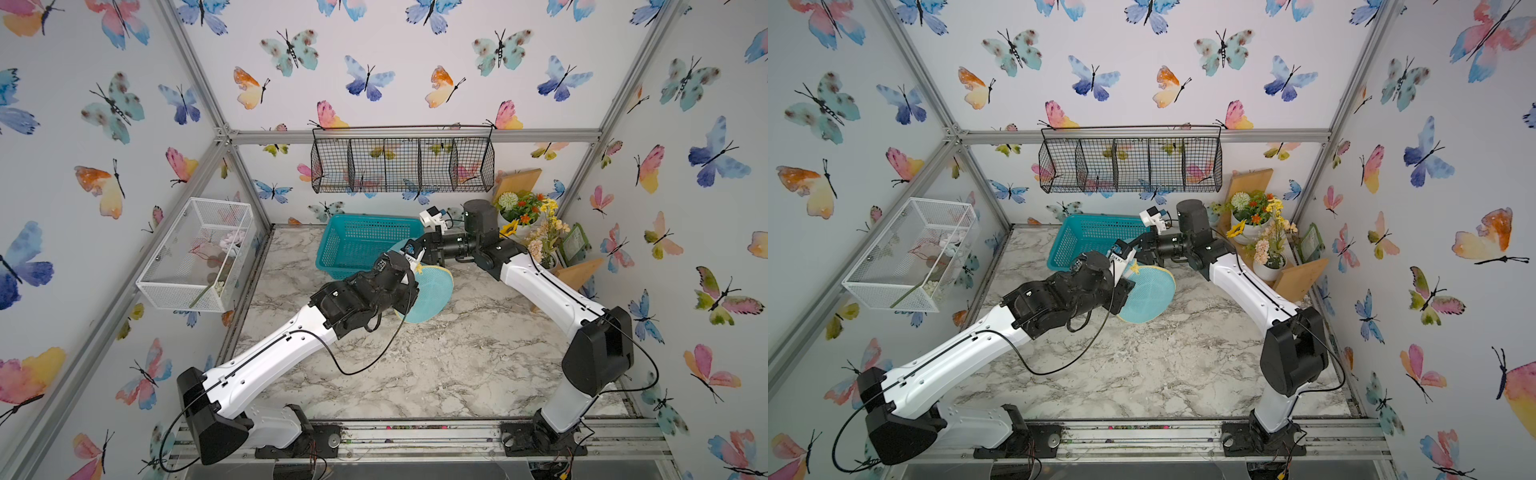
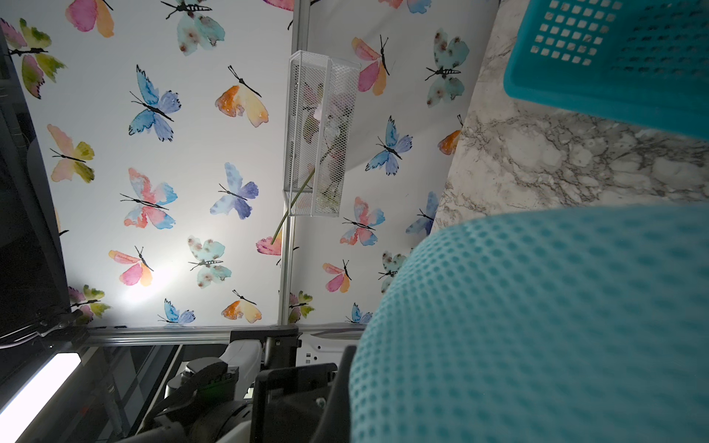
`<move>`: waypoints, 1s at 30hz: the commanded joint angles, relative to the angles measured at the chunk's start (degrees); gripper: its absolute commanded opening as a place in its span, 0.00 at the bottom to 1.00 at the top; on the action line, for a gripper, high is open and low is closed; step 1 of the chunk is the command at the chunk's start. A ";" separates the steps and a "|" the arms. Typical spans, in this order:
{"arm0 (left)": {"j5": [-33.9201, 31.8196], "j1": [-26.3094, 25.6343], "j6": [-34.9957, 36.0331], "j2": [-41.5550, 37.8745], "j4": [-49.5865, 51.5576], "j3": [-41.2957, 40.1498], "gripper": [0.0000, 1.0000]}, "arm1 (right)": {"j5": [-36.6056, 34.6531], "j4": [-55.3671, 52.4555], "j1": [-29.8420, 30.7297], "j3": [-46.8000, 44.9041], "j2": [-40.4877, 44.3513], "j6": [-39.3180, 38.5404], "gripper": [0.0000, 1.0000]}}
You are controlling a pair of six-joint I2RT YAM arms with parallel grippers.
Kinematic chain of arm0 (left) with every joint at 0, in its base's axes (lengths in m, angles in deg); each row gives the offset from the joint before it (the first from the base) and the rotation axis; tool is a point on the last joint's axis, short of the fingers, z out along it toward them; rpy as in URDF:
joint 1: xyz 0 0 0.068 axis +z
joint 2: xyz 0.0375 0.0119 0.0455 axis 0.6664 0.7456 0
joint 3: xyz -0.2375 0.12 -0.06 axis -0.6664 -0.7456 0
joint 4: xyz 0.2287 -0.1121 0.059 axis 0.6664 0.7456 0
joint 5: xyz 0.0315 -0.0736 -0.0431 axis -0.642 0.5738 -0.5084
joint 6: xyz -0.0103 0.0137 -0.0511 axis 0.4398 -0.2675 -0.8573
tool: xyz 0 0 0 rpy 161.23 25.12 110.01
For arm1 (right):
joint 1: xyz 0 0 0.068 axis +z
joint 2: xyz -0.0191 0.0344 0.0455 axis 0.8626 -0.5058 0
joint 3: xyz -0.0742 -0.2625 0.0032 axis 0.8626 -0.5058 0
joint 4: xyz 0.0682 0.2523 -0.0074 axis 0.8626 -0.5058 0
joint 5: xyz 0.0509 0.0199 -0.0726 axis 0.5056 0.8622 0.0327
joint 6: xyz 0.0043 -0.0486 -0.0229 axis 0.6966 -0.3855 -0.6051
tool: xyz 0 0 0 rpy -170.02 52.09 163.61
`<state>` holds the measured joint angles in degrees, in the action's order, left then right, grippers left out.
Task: Turn the laundry bag inside out
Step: Turn over the laundry bag.
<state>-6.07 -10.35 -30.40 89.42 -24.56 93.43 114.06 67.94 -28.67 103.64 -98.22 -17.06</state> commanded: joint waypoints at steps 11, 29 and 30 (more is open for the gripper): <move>-2.04 0.16 0.06 -2.43 0.46 -0.57 0.00 | 0.90 1.34 -1.40 0.34 1.94 -0.92 0.17; 4.42 7.81 0.68 -3.72 8.96 7.46 0.00 | -5.27 -13.48 -5.70 0.46 12.38 -20.71 0.32; 4.41 7.73 0.47 -3.54 8.72 7.69 0.00 | -4.24 -10.92 -5.23 -1.02 12.95 -19.01 0.33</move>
<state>-2.40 -3.05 -29.42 85.18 -16.10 99.46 105.75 52.86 -35.17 106.31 -85.81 -37.39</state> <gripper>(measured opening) 0.067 0.323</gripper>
